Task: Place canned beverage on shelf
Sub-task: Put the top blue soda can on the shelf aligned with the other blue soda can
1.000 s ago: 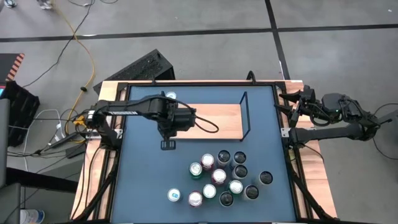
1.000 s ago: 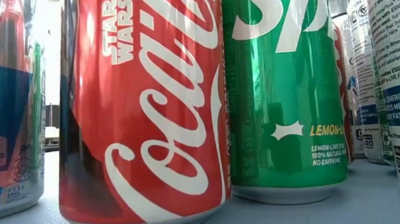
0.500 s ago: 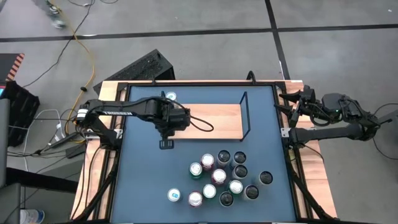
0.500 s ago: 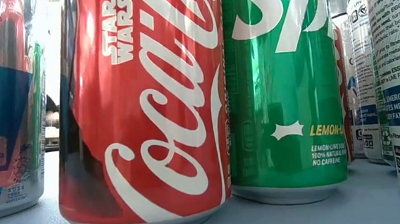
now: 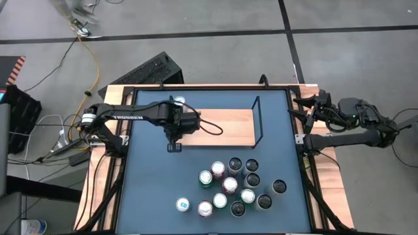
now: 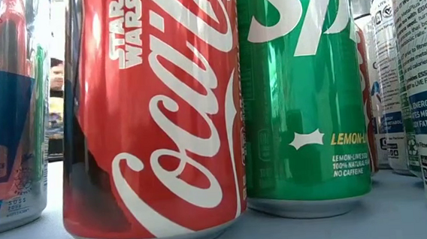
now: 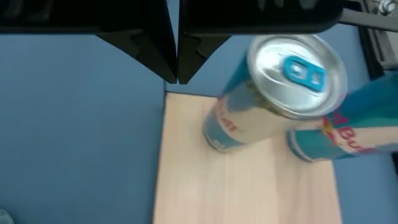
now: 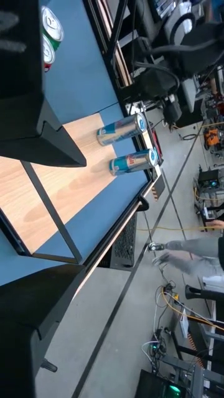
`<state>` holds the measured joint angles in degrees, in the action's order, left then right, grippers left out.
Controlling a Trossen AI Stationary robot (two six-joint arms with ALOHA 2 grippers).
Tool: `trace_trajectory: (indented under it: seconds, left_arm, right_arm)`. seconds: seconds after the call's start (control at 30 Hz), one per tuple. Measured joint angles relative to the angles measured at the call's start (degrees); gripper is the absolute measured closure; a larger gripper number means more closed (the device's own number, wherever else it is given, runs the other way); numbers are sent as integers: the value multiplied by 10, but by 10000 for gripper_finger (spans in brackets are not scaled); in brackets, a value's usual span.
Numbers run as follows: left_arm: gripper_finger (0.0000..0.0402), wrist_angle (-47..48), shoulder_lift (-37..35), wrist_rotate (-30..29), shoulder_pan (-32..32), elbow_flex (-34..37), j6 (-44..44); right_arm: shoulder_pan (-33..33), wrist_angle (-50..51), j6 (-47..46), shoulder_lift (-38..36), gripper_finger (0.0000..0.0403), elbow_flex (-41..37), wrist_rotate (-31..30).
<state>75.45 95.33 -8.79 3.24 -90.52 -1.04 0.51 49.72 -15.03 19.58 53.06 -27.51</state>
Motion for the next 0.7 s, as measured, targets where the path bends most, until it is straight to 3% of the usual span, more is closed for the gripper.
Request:
trace_trajectory:
  seconds: [0.7]
  left_arm:
    - [401,0,0,-34,43,0,-15]
  right_arm:
    - [0,2,1,0,142,0,0]
